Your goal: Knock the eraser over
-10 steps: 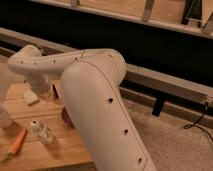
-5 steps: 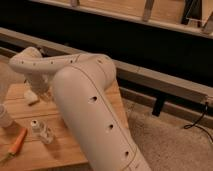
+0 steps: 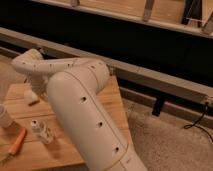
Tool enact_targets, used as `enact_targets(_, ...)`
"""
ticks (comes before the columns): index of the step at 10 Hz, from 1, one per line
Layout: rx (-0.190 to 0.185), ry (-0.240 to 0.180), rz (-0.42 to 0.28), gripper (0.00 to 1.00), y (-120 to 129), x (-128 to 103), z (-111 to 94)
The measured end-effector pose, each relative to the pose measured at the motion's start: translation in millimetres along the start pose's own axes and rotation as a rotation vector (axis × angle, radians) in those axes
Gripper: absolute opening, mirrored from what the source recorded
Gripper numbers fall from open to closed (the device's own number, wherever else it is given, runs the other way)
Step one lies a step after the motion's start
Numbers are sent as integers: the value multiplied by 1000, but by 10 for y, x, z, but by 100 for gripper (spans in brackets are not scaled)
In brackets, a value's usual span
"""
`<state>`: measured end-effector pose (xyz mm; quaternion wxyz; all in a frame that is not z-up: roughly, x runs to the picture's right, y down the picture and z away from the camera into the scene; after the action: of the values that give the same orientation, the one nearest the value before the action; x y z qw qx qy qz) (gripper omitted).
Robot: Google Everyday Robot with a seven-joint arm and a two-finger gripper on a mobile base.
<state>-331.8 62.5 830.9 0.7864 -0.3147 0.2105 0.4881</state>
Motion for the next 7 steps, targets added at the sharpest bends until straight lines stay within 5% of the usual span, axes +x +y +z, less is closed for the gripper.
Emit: enact_targets(7,-9,12,-1,0,28,-171,195)
